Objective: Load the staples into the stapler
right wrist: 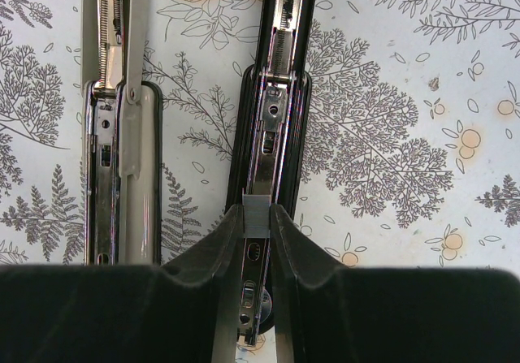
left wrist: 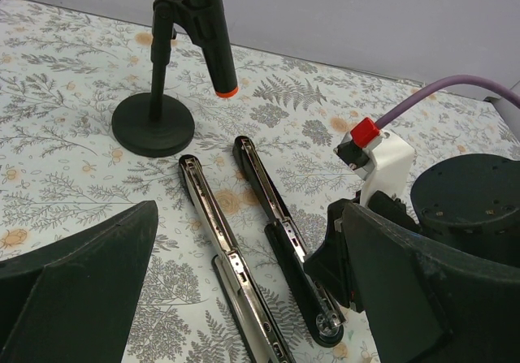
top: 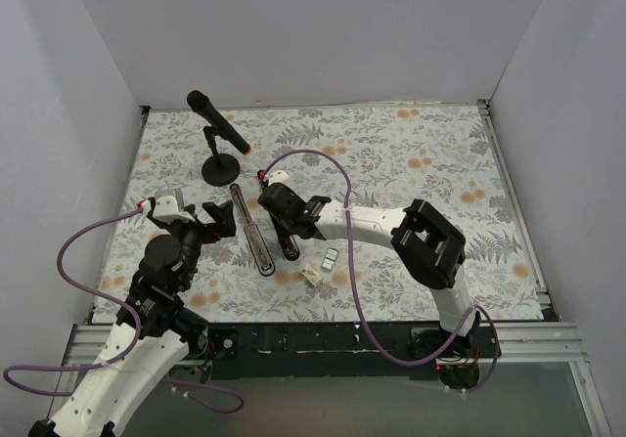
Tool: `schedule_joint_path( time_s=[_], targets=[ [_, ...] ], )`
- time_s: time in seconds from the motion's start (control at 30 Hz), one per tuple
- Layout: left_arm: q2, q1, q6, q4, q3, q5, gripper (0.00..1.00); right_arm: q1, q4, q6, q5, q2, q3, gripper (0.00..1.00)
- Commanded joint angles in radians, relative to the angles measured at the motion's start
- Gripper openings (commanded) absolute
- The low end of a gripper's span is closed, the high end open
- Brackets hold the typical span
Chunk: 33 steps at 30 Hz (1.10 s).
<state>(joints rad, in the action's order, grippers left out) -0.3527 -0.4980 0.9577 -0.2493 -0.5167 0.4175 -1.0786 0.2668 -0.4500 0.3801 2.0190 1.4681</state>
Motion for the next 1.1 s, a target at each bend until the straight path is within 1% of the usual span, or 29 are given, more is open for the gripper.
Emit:
schedule_joint_path(
  time_s=[0.0, 0.2, 0.5, 0.83, 1.07],
  targets=[
    [-0.009, 0.010, -0.005, 0.015, 0.003, -0.011, 0.98, -0.004, 0.052, -0.024, -0.001, 0.041, 0.024, 0.26],
    [-0.011, 0.012, -0.004, 0.015, 0.003, -0.013, 0.98, -0.004, 0.054, -0.024, -0.004, 0.044, 0.024, 0.30],
    [-0.011, 0.013, -0.004, 0.016, 0.004, -0.016, 0.98, -0.003, 0.054, -0.024, -0.009, 0.046, 0.028, 0.31],
    [-0.009, 0.016, -0.004, 0.015, 0.004, -0.016, 0.98, -0.004, 0.061, -0.021, -0.006, 0.047, 0.031, 0.37],
    [-0.008, 0.018, -0.002, 0.015, 0.003, -0.019, 0.98, -0.003, 0.064, -0.021, 0.000, 0.044, 0.031, 0.39]
  ],
)
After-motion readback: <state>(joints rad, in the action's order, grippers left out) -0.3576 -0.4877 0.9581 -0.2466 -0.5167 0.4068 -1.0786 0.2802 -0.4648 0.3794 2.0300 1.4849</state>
